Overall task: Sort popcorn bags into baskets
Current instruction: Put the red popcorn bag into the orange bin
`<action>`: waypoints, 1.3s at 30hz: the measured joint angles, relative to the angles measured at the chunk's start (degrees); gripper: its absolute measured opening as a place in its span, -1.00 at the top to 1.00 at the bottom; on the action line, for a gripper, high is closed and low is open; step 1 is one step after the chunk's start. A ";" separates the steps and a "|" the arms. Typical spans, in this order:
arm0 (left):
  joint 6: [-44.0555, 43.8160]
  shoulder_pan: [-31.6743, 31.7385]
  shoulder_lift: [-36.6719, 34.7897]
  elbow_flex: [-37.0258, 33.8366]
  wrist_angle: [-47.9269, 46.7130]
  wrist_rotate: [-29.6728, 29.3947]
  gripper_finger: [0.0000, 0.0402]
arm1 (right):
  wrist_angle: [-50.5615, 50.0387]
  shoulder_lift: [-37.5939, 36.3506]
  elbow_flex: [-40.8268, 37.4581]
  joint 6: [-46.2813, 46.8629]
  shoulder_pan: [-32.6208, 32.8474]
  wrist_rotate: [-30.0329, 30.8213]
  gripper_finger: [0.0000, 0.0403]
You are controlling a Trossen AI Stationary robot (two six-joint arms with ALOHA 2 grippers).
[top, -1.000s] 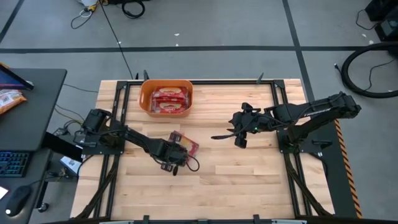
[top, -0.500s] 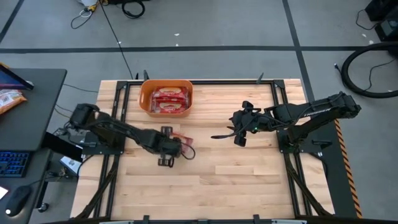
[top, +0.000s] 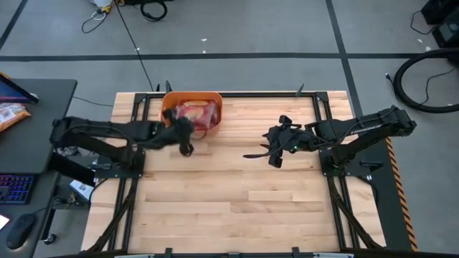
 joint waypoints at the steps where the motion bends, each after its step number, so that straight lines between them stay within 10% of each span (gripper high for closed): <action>1: 0.94 1.78 0.14 0.00 0.34 0.72 0.92 | 0.76 0.00 0.00 -0.01 0.00 -0.02 0.16; 21: 34.07 26.18 15.03 7.63 2.23 14.81 0.88 | 3.02 0.00 -0.02 9.66 1.29 -0.12 0.16; 39: 25.56 27.31 15.57 7.67 8.65 18.76 0.45 | 3.23 0.00 -0.02 10.85 1.29 -0.02 0.16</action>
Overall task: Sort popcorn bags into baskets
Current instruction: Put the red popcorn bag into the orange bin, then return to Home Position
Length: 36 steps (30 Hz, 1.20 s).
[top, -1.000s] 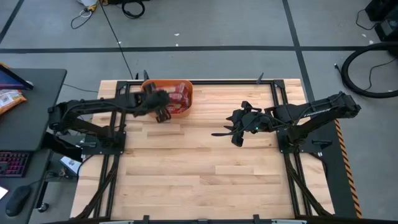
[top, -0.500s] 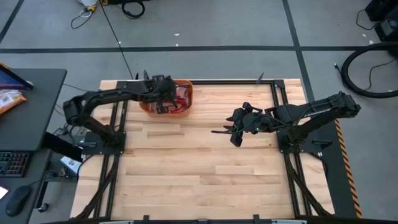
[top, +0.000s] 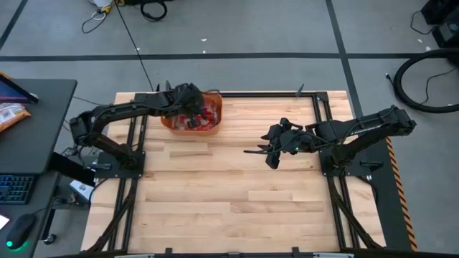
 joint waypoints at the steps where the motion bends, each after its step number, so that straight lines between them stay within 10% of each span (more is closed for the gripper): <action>1: -3.12 0.00 -1.03 0.00 0.55 2.40 0.45 | -0.28 0.00 0.00 -0.29 0.00 0.00 0.16; 12: -32.86 -1.24 -12.14 0.02 -0.63 26.18 0.48 | -11.93 0.00 0.01 -2.04 -1.21 4.18 0.16; 23: -36.21 -11.42 -19.39 -1.21 -10.57 15.59 0.49 | -7.98 -7.59 -3.68 -4.72 -4.16 1.00 0.19; 36: -52.71 -15.90 -32.17 -20.69 11.19 14.57 0.49 | 7.09 -25.07 -23.26 9.13 -4.31 -3.48 0.24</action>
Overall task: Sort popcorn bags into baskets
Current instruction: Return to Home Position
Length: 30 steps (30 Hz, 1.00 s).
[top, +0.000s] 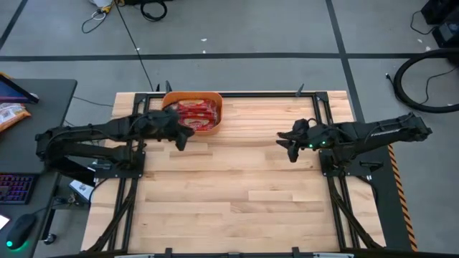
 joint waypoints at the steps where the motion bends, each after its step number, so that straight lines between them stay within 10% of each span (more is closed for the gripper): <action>1: -1.36 -0.08 -1.27 -1.54 1.37 -0.01 0.49 | 0.97 -1.45 -1.00 0.61 0.00 0.00 0.24; 30: -21.69 -0.27 -28.92 -29.40 28.37 -8.65 0.49 | 11.07 -37.66 -23.03 10.00 0.00 2.09 0.24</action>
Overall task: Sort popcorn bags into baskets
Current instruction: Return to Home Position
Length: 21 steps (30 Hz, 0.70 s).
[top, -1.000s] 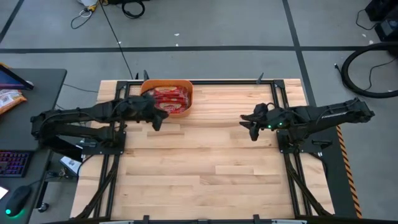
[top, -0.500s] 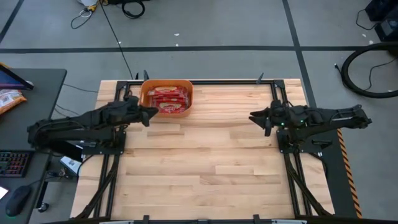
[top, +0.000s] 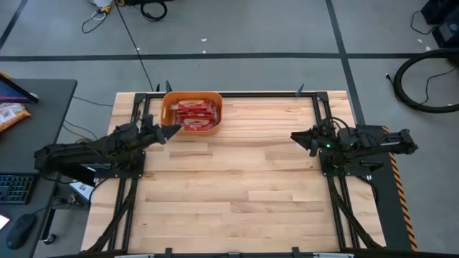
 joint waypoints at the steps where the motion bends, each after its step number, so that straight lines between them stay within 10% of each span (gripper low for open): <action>1: -0.94 0.00 -0.03 -1.06 1.83 0.74 0.49 | 0.00 -0.91 -0.78 0.59 0.00 -0.02 0.24; 21: -7.93 -9.59 0.02 -12.74 15.19 -7.98 0.49 | 4.62 -5.74 -9.24 7.62 0.00 -5.09 0.24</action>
